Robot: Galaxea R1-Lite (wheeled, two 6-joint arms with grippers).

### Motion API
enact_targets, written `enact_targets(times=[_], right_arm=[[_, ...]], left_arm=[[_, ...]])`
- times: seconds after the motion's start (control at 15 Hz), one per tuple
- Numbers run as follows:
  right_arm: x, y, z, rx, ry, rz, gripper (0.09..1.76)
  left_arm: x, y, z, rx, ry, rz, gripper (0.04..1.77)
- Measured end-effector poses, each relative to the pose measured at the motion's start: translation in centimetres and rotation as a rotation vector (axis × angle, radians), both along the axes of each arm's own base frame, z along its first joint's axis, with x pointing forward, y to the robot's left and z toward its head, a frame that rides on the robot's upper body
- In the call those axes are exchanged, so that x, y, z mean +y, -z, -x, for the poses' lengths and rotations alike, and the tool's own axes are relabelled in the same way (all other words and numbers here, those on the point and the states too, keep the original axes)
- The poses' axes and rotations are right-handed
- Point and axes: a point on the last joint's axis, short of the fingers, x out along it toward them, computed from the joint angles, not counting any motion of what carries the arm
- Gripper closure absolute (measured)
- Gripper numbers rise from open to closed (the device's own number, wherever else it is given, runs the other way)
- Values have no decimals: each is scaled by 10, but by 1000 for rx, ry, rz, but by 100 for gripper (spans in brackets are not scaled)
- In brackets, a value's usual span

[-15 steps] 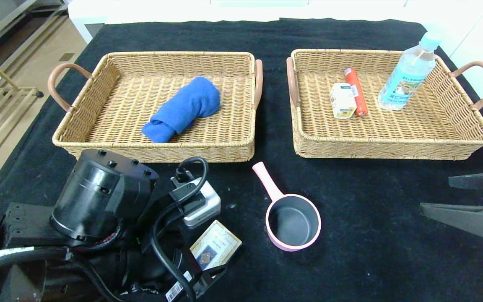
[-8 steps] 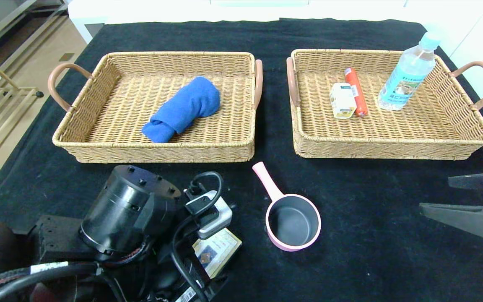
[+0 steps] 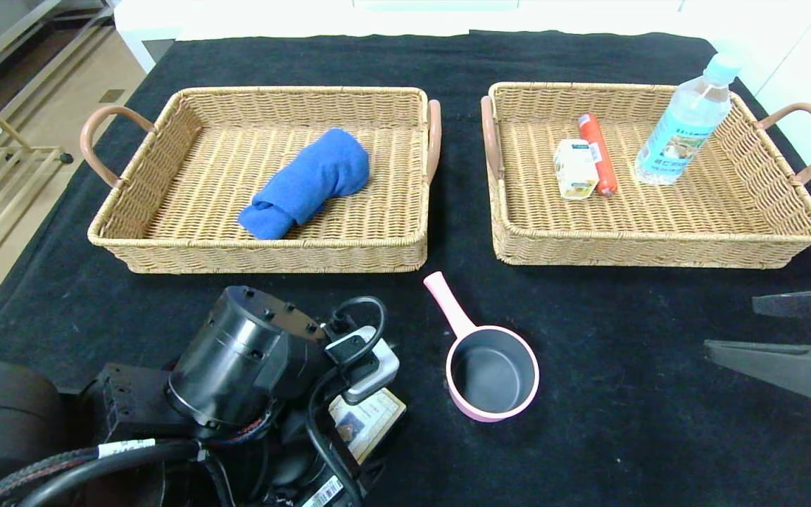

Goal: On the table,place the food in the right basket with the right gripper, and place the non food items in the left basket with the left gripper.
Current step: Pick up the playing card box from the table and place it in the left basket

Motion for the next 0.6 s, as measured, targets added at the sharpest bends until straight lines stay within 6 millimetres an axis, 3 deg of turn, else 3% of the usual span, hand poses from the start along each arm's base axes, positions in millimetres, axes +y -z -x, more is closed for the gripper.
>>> enact_targets(times=[0.13, 0.4, 0.6], right_arm=[[0, 0, 0, -1, -1, -1, 14], [0, 0, 0, -1, -2, 0, 14], [0, 0, 0, 0, -2, 0, 14]], left_arm=[[-1, 0, -1, 1, 0, -2, 9], [-1, 1, -1, 3, 0, -4, 69], [-1, 2, -1, 4, 0, -4, 77]])
